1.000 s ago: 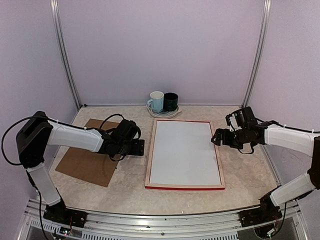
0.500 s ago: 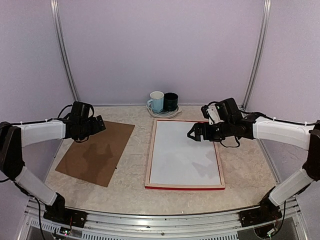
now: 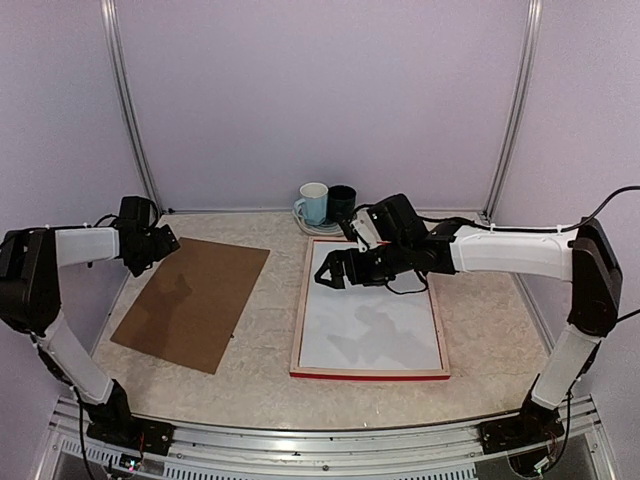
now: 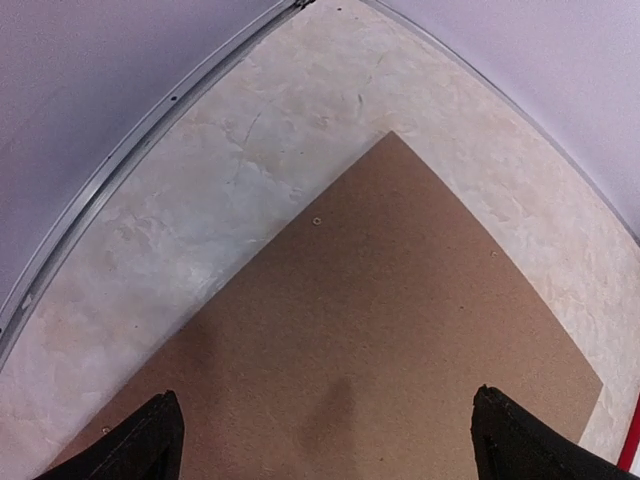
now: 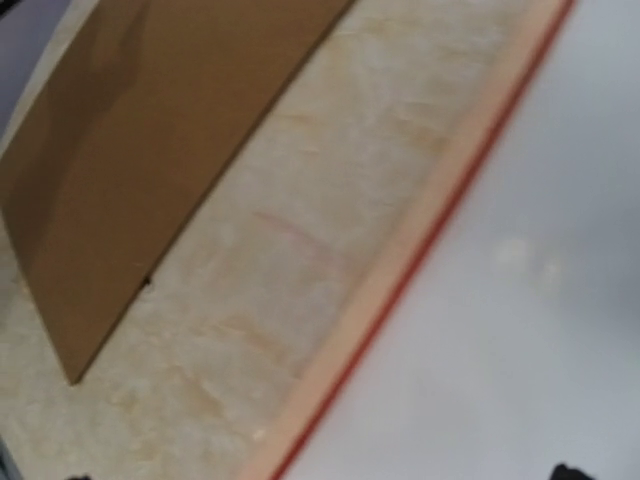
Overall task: Put the photo into the frame
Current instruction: Move the backboard to the center of the board.
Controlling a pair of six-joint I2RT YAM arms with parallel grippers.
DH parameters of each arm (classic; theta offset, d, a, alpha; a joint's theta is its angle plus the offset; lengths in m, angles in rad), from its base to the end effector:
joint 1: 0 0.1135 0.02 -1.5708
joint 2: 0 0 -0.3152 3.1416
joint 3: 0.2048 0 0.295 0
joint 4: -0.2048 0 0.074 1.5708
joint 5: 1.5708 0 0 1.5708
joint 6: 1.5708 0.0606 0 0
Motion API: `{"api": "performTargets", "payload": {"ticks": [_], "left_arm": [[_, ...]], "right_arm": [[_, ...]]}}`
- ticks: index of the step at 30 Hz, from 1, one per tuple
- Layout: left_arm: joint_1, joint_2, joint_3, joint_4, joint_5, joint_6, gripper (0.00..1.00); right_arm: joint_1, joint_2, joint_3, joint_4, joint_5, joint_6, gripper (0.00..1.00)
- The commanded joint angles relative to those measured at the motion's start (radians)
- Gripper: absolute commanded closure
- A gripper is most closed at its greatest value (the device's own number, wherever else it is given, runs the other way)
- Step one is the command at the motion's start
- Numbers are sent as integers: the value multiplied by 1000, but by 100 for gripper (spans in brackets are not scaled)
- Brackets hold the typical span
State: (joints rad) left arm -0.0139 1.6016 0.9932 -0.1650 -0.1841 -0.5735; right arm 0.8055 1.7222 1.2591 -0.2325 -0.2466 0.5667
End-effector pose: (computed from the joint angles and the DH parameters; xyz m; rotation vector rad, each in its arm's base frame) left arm 0.3967 0.0056 0.2194 -0.7297 2.2119 -0.0782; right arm 0.3043 0.3381 0.2647 -0.4313 2.4071 0.9577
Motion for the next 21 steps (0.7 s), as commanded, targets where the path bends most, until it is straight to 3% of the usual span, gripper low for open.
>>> {"api": "performTargets", "payload": {"ticks": [1,6,21], "left_arm": [[60,74,51,-49,-5,16,1],[116,166,94,-77,45,-2,1],[129,294,146,-117,59,21,1]], "right_arm": [[34,40,55,23,-28,10,1],[48,77,76,23,-42,8,1],[92,203,208,22,-159,18,1]]}}
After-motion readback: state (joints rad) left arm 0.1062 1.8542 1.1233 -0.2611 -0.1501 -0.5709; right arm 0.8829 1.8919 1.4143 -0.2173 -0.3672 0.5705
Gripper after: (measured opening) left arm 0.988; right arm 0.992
